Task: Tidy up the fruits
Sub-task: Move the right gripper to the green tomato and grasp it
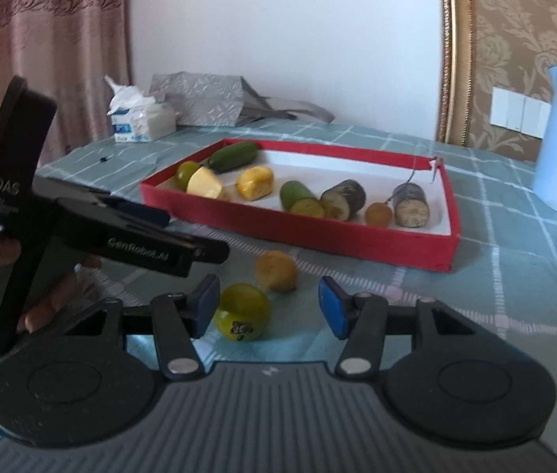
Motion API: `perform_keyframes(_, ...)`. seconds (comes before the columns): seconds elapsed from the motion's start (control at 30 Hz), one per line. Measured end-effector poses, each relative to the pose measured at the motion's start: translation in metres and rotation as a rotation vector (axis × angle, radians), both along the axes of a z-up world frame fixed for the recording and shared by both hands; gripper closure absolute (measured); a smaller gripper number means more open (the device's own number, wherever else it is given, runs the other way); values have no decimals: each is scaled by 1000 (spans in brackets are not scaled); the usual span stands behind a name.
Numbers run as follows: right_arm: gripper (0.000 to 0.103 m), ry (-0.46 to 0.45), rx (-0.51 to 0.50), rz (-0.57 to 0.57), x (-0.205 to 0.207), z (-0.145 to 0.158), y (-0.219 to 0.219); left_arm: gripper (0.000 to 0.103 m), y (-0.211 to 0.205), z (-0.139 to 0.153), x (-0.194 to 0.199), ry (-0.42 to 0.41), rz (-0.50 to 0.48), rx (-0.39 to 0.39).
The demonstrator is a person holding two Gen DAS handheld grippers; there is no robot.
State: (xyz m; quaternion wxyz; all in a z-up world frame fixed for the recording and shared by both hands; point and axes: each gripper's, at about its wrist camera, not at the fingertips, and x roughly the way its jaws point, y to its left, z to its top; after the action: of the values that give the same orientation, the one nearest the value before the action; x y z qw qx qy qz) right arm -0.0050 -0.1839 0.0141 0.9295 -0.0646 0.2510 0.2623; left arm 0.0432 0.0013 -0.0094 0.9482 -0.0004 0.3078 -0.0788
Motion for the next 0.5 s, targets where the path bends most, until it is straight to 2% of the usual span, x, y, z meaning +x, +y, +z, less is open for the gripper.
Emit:
perform_keyframes(0.27, 49, 14, -39, 19, 2, -7, 9, 13, 1, 0, 1, 2, 17, 3)
perform_keyframes(0.43, 50, 34, 0, 9, 6, -7, 7, 13, 1, 0, 1, 3, 14, 4)
perform_keyframes(0.5, 57, 45, -10, 0, 8, -8, 9, 12, 1, 0, 1, 3, 14, 5)
